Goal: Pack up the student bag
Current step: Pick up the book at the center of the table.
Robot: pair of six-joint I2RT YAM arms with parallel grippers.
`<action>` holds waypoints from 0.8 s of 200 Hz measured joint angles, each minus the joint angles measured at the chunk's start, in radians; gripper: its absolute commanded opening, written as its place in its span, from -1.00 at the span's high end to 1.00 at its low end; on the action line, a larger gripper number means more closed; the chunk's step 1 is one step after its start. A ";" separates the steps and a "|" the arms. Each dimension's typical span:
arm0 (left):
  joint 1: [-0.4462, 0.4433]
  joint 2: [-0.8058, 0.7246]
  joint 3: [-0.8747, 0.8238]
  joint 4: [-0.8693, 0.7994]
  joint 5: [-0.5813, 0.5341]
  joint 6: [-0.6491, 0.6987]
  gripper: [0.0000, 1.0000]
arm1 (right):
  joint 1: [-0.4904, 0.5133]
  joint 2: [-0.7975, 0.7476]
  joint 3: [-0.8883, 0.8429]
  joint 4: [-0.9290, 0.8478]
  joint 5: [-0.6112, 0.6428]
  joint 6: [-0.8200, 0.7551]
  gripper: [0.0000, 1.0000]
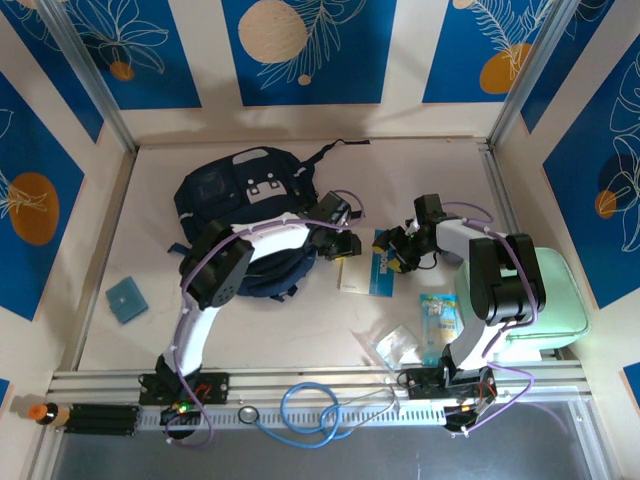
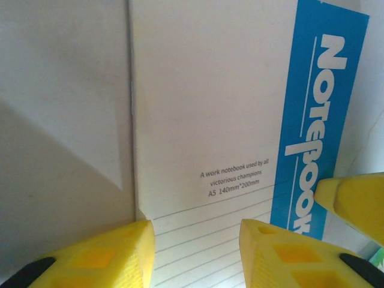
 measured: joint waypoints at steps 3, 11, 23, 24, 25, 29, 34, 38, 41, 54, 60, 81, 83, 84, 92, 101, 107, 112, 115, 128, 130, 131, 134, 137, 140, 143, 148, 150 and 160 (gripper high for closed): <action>0.000 0.000 0.002 -0.002 0.000 0.000 0.10 | 0.000 0.000 0.000 0.000 0.000 0.000 -0.22; 0.000 0.000 0.005 -0.003 -0.001 0.000 0.09 | 0.000 0.000 0.000 0.001 0.000 0.000 -0.22; -0.002 0.000 0.008 -0.006 -0.003 0.003 0.08 | 0.000 0.000 0.000 0.001 0.000 0.000 -0.22; -0.002 0.000 0.008 -0.006 -0.004 0.004 0.08 | 0.000 0.000 0.000 0.001 0.000 0.000 -0.22; -0.002 0.000 0.008 -0.006 -0.005 0.004 0.08 | 0.000 0.000 0.000 0.001 0.000 0.000 -0.23; -0.002 0.000 0.008 -0.006 -0.005 0.006 0.08 | 0.000 0.000 0.000 0.001 0.000 0.000 -0.22; -0.002 0.000 0.008 -0.007 -0.006 0.009 0.08 | 0.001 0.000 0.000 0.002 0.000 0.000 -0.22; -0.003 0.000 0.008 -0.007 -0.009 0.011 0.08 | 0.001 0.000 0.000 0.002 0.000 0.000 -0.22; -0.003 0.000 0.008 -0.007 -0.010 0.011 0.08 | 0.001 0.000 0.000 0.002 0.000 0.000 -0.22; -0.004 -0.001 0.007 -0.006 -0.021 0.016 0.08 | 0.001 0.000 0.000 0.002 0.000 0.000 -0.22; -0.005 -0.002 0.007 -0.005 -0.026 0.018 0.08 | 0.001 0.000 0.000 0.003 0.000 0.000 -0.22; -0.007 -0.012 0.000 -0.003 -0.047 0.019 0.08 | 0.002 0.000 0.000 0.003 0.000 0.000 -0.22; -0.007 -0.013 -0.001 -0.004 -0.049 0.019 0.08 | 0.002 0.000 0.000 0.003 0.000 0.000 -0.22; -0.007 -0.014 -0.002 -0.005 -0.050 0.019 0.09 | 0.002 0.000 0.000 0.003 0.000 0.000 -0.23; -0.006 -0.016 -0.003 -0.006 -0.055 0.019 0.10 | 0.003 0.001 0.000 0.003 0.000 0.000 -0.22; -0.006 -0.016 -0.003 -0.006 -0.062 0.019 0.13 | 0.003 0.002 0.000 0.003 0.000 0.000 -0.22; -0.006 -0.016 -0.003 -0.007 -0.066 0.018 0.14 | 0.003 0.002 0.000 0.003 0.000 0.000 -0.22; -0.007 -0.016 -0.004 -0.007 -0.069 0.018 0.15 | 0.003 0.003 0.000 0.003 0.000 0.000 -0.22; -0.006 -0.016 -0.006 -0.007 -0.071 0.018 0.15 | 0.003 0.004 0.000 0.003 0.000 0.000 -0.22; -0.006 -0.016 -0.012 -0.006 -0.077 0.018 0.15 | 0.004 0.005 0.000 0.005 0.000 0.000 -0.22; -0.006 -0.016 -0.013 -0.007 -0.077 0.018 0.15 | 0.005 0.005 0.000 0.005 0.000 0.000 -0.22; -0.006 -0.016 -0.013 -0.007 -0.077 0.018 0.15 | 0.005 0.005 0.000 0.005 0.000 0.000 -0.22; -0.006 -0.016 -0.013 -0.009 -0.079 0.018 0.15 | 0.005 0.005 0.000 0.005 0.000 0.000 -0.22; -0.006 -0.016 -0.013 -0.010 -0.079 0.018 0.15 | 0.005 0.005 0.000 0.006 0.000 0.000 -0.22; -0.006 -0.016 -0.014 -0.012 -0.080 0.018 0.15 | 0.005 0.005 0.000 0.006 0.000 0.000 -0.22; -0.007 -0.016 -0.014 -0.013 -0.080 0.018 0.15 | 0.006 0.005 0.000 0.007 0.000 0.000 -0.22; -0.007 -0.016 -0.014 -0.013 -0.080 0.018 0.16 | 0.006 0.006 0.000 0.007 0.000 0.000 -0.22; -0.007 -0.016 -0.014 -0.013 -0.080 0.018 0.17 | 0.007 0.006 0.000 0.008 0.000 0.000 -0.22; -0.006 -0.016 -0.014 -0.013 -0.079 0.018 0.21 | 0.007 0.006 0.000 0.009 0.000 0.000 -0.22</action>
